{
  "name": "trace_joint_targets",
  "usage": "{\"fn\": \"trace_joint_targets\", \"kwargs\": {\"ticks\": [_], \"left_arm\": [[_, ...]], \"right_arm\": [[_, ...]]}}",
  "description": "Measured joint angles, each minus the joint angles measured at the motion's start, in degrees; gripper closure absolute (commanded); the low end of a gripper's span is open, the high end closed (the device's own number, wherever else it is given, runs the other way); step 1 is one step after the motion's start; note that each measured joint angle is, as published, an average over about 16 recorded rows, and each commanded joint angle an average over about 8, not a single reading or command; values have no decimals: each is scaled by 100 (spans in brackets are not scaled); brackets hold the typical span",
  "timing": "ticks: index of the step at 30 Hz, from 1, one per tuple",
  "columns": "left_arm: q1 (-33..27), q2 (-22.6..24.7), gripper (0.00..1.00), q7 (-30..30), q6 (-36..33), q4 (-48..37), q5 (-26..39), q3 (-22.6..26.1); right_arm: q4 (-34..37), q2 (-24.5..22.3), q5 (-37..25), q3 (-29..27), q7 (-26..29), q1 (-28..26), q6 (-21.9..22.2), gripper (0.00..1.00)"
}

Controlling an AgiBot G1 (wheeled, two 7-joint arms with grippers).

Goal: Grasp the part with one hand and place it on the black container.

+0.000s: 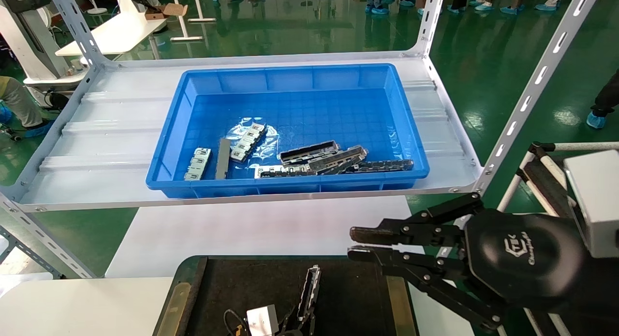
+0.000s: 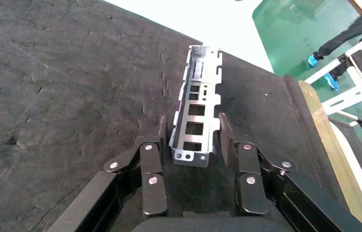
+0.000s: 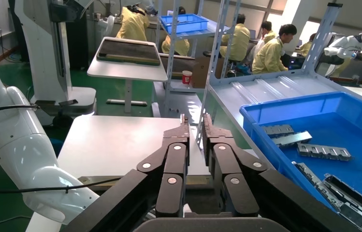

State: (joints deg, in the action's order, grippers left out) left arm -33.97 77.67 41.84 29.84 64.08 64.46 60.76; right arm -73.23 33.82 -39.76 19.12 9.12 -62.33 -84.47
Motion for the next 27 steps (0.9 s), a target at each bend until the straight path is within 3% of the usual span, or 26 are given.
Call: {"fn": "trace_joint_targets", "kwargs": {"ticks": [16, 27], "left_arm": [[-301, -53, 0, 661, 313, -80, 170, 573], [-714, -237, 0, 1005, -53, -175, 554, 764]], "right_arm": [[0, -1, 2, 2, -1, -1, 1, 0], [0, -2, 3, 4, -2, -1, 2, 0]]}}
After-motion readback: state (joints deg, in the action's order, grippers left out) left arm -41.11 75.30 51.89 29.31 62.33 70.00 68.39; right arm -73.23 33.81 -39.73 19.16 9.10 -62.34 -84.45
